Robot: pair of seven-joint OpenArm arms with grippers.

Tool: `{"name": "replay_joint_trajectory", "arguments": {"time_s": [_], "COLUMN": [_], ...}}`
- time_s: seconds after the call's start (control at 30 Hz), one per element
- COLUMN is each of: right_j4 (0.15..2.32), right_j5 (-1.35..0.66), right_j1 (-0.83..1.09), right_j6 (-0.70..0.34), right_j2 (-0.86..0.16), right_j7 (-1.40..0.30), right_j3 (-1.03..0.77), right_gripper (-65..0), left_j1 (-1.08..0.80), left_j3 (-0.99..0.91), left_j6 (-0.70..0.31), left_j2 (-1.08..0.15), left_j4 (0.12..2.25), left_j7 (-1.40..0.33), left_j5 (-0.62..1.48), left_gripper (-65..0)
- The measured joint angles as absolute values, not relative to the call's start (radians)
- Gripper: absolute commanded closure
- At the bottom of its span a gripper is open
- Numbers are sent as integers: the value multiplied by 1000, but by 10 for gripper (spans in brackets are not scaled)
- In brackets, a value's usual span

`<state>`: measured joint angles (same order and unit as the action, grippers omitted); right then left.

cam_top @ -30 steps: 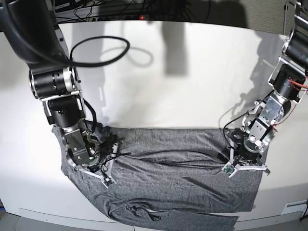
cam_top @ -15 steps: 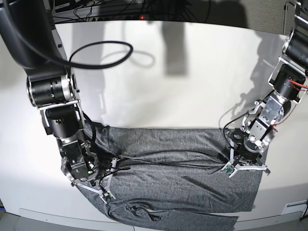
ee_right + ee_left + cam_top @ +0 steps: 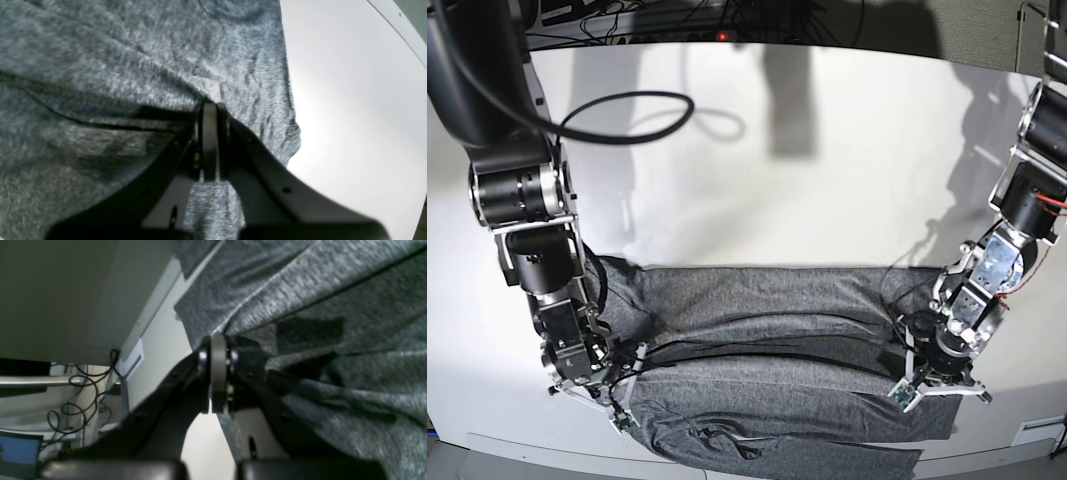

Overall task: Fold the T-shirt properly
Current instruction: 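Lift the hem edge with both grippers and pull it toward the collar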

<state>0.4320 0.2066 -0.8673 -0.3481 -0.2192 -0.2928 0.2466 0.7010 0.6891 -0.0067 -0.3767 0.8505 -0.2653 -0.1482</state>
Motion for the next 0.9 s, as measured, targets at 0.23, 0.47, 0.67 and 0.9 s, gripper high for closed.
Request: {"name": "replay_joint_trajectory", "arguments": {"time_s": [0.23,0.47,0.67,0.9], "right_j4": [432,495,692,875], "right_j5": [206,204,172,153], "right_j1": [-864,-794,-704,-584], "right_j6": [-348,-400,-405,-420], "right_j2": [-221,-245,-280,-317], "right_j7": [-293,-293,-312,-347], "right_j3": [247,247,247,248], "right_gripper": [0,0,0,0], "left_j1": [667,652,609,534], "left_j3": [689,689,689,689], "left_j6": [-7,-6,-7,-3], "left_j2": [-351,-377,-389,-393], "left_j4": [850,851,866,964], "left_j7": [-311,-388,-389,-390], "left_j5": [-141,-183,-182,-205], "left_gripper": [0,0,0,0]}}
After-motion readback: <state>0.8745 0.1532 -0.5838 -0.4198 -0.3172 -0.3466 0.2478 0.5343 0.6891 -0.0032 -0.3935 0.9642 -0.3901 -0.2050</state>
